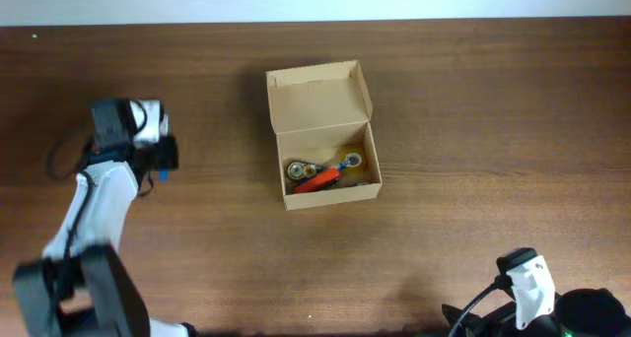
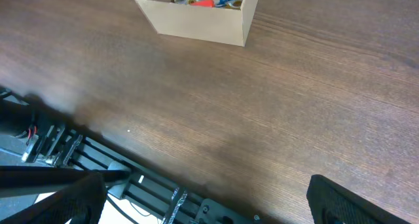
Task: Pack container
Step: 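Grasp the whiteboard marker with the left gripper and lift, then carry the marker into the box and open the left gripper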
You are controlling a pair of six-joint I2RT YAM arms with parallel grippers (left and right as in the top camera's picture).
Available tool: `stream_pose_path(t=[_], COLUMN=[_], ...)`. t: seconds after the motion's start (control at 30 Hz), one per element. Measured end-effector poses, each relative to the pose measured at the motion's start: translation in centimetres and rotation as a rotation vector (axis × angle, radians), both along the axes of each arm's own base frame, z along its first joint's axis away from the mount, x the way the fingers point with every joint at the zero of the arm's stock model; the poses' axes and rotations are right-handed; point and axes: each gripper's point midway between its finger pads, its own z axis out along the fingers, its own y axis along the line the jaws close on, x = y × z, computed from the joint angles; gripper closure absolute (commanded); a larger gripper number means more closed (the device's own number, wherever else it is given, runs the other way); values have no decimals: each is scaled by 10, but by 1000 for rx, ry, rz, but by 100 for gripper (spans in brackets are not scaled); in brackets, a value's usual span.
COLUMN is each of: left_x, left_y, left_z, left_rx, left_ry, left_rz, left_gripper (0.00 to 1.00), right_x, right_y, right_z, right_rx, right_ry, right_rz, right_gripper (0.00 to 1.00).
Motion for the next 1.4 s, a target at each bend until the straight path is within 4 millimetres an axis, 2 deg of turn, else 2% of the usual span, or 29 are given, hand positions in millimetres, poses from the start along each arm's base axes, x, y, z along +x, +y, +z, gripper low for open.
stream_pose_path(t=[0.07,0.13,0.2,0.23,0.3,0.47,0.57,0.67,0.77,0.87,0.97,1.07,1.33,1.4], left_x=[17,24,26,25,20,-2,-14,-20,-19,-21,-27,-29,-38,-40], left_y=[-27,-60,-98,-117,-152,-234,-268,-293,-304,-301,-295,-293,-296,-297], left_z=[54,98,128,136,142,128,113,85,53,15,-11,-22,-25,-25], left_rx=[28,53,68,72,83,129,175,216,251,278,297,312,288,280], left_ry=[-139,-248,-326,-350,-372,-372,-363,-326,-267,-163,-79,-47,-31,-29], left_rz=[-103,-212,-327,-386,-495,-786,-940,-1061,-1124,-1149,-1173,-1194,-1245,-1258], left_gripper=[98,98,98,98,98,98,98,98,98,98,98,98,97,75], right_x=[0,0,0,0,0,0,0,0,0,0,0,0,0,0], right_y=[0,0,0,0,0,0,0,0,0,0,0,0,0,0], right_z=[0,0,0,0,0,0,0,0,0,0,0,0,0,0], right_rx=[0,0,0,0,0,0,0,0,0,0,0,0,0,0], right_ry=[0,0,0,0,0,0,0,0,0,0,0,0,0,0], right_rz=[0,1,0,1,0,0,0,0,1,0,0,0,0,0], right_gripper=[1,1,1,1,1,1,1,1,1,1,1,1,1,1])
